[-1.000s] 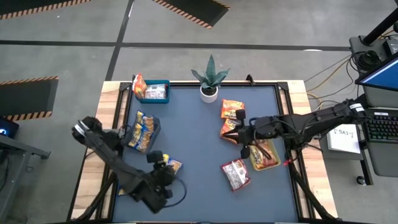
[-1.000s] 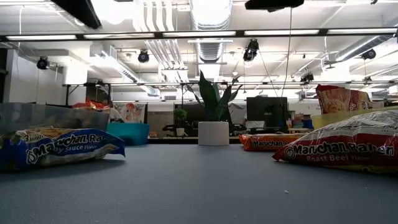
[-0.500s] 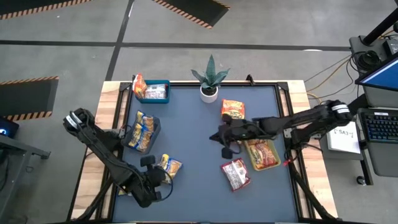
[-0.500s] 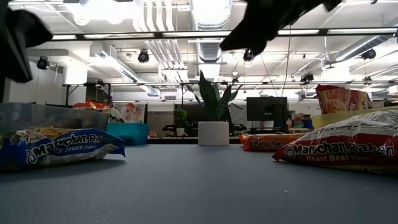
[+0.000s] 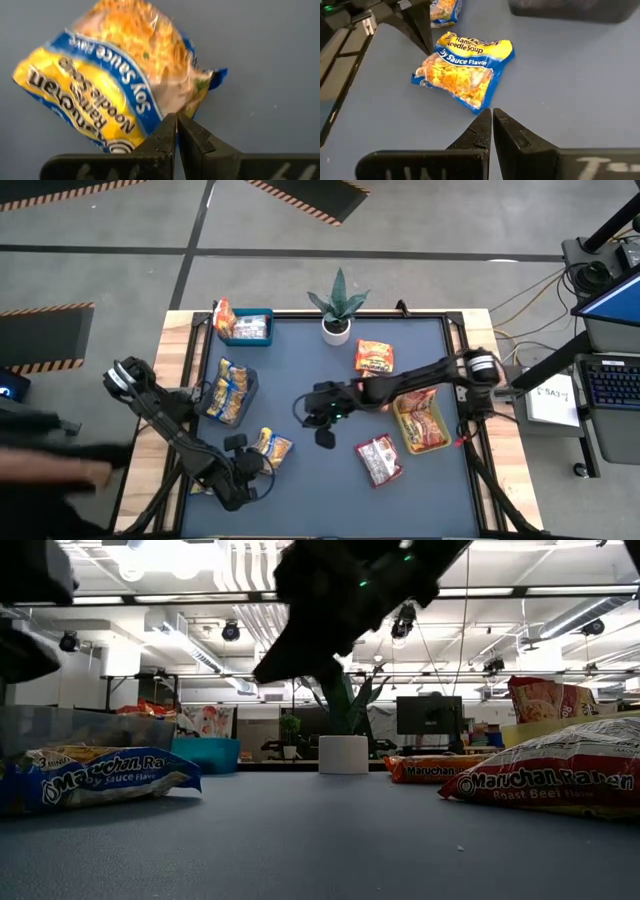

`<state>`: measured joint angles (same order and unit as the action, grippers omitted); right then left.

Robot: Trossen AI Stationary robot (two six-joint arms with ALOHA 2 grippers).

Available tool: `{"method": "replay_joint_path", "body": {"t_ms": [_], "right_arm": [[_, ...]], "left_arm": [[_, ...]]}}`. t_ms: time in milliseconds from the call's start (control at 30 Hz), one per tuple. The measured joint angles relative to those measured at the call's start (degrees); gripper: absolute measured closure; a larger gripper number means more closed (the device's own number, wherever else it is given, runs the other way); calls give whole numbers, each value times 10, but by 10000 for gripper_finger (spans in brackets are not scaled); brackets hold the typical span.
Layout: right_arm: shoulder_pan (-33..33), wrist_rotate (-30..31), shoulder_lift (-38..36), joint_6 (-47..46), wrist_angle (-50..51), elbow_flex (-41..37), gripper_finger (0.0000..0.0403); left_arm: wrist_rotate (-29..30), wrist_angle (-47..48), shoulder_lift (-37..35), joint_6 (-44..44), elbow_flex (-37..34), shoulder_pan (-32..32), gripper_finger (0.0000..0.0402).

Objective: Sort Maruchan noodles
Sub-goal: Put the blue noodle pack into the black bin

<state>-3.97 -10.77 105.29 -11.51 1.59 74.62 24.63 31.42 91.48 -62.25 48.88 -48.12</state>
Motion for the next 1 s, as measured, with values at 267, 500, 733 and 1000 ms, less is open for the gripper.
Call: {"method": "replay_joint_path", "body": {"t_ms": [267,500,733,1000], "right_arm": [[2,-15,88,-58,9,83,359],[4,-47,131,-119,13,127,262],[4,-48,168,-147,-9,153,168],[4,-76,218,-160,-50,186,104]], "left_arm": [[-3,-26,0,-62,-39,-23,402],[2,-70,8,-78,-61,-26,402],[13,-73,25,-78,-56,-26,402],[19,-74,28,-78,-55,-26,402]]}}
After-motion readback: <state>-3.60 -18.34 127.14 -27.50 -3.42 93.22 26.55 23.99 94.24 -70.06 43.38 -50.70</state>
